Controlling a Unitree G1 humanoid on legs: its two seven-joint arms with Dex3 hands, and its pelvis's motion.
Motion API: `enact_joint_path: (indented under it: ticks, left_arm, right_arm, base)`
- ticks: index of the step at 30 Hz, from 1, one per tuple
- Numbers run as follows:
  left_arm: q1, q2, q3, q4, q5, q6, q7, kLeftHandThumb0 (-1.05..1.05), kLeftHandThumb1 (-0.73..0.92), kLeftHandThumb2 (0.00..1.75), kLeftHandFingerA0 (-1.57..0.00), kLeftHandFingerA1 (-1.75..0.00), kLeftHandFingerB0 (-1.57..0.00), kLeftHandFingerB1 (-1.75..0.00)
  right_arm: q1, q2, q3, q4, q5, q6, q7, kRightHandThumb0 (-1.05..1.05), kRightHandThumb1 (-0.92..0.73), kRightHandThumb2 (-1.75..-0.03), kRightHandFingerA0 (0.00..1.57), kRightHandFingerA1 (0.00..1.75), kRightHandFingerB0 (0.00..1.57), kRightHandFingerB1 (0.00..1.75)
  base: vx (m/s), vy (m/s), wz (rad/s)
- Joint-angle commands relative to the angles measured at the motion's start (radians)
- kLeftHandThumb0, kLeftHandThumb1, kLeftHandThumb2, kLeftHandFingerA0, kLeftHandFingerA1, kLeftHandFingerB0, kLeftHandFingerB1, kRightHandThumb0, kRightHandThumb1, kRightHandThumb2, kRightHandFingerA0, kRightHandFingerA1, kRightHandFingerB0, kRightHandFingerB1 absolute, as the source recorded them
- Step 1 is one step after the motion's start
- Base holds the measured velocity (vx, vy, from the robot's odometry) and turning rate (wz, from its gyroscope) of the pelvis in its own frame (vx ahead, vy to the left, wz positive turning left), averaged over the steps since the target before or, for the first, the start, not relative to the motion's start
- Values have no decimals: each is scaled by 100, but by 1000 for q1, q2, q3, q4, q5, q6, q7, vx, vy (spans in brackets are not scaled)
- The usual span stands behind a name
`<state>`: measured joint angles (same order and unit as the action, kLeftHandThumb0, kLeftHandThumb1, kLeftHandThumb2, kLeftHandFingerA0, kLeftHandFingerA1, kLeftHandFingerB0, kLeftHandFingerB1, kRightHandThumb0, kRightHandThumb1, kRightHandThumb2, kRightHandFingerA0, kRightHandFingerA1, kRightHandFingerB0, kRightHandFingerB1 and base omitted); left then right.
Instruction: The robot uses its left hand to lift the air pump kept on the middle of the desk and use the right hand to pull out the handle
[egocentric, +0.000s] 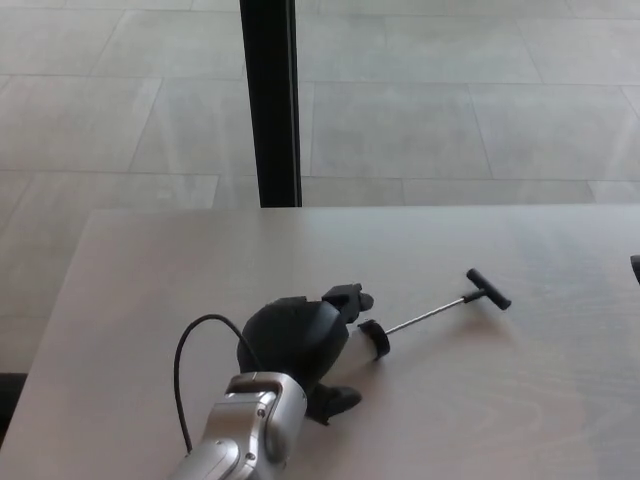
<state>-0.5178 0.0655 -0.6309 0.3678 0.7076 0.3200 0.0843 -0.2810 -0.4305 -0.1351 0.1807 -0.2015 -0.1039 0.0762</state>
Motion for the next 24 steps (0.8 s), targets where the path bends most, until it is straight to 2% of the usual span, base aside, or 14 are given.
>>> enact_joint_path:
  ticks: [1, 3, 4, 7, 8, 9, 14, 17, 19, 21, 22, 24]
  left_arm:
    - [-201, 127, -158, 62, 47, 227, -740, -82, 45, 83, 0, -17, 0, 0]
    - [-208, 133, -163, 64, 40, 226, -757, -84, 46, 84, 0, -16, 0, 0]
    - [-213, 138, -166, 66, 32, 229, -777, -83, 37, 72, 0, 0, 0, 0]
    - [-225, 149, -173, 73, 29, 218, -804, -86, 42, 75, 0, 0, 0, -1]
    - [-230, 146, -174, 78, 26, 217, -807, -88, 48, 88, 0, -16, 0, 0]
    - [-233, 147, -176, 80, 26, 216, -809, -89, 48, 89, 0, -16, 0, 0]
    - [-238, 164, -176, 61, 20, 212, -815, -89, 48, 88, 0, -16, 0, 0]
    - [-180, 209, -124, -28, 7, 147, -697, -83, 46, 86, 0, -20, 0, -4]
    - [-113, 261, -28, -101, -40, 39, -543, -93, 55, 90, 0, -14, 0, 0]
    - [-46, 284, 107, -150, -150, -75, -418, -94, 56, 92, 0, -13, 0, 0]
    - [-23, 294, 186, -186, -217, -101, -411, -97, 63, 97, 0, -10, 0, 0]
    - [13, 284, 342, -205, -367, -188, -395, -98, 67, 101, 0, -14, 0, 0]
  right_arm:
    - [-17, 38, -72, -34, 33, 139, -81, -35, -50, -106, 4, 53, 0, 47]
    - [-18, 40, -72, -37, 31, 146, -85, -35, -51, -105, 4, 53, 1, 47]
    - [-19, 40, -71, -33, 30, 140, -87, -69, -60, -89, 7, 46, 15, 41]
    - [-21, 45, -73, -35, 38, 138, -85, -68, -60, -88, 7, 46, 15, 41]
    - [-20, 45, -75, -39, 39, 143, -85, -68, -60, -88, 7, 46, 15, 41]
    - [-20, 47, -75, -42, 41, 148, -83, -35, -50, -105, 4, 53, 0, 47]
    - [-26, 54, -72, -30, 46, 146, -82, -35, -49, -105, 4, 53, 0, 47]
    - [-16, 59, -73, -40, 44, 150, -83, -36, -47, -104, 4, 53, 0, 47]
    - [-11, 52, -75, -27, 36, 123, -88, -36, -47, -104, 4, 53, 0, 47]
    - [2, 44, -84, -29, 31, 119, -83, -37, -45, -103, 4, 52, 0, 47]
    - [3, 38, -93, -28, 34, 118, -79, -37, -43, -103, 3, 52, 0, 47]
    - [16, 29, -115, -39, 49, 128, -61, -38, -40, -102, 4, 53, 0, 48]
  base:
    - [0, 0, 0]
    - [0, 0, 0]
    - [0, 0, 0]
    - [0, 0, 0]
    - [0, 0, 0]
    - [0, 0, 0]
    - [0, 0, 0]
    - [0, 0, 0]
    - [0, 0, 0]
    - [0, 0, 0]
    - [0, 0, 0]
    - [0, 0, 0]
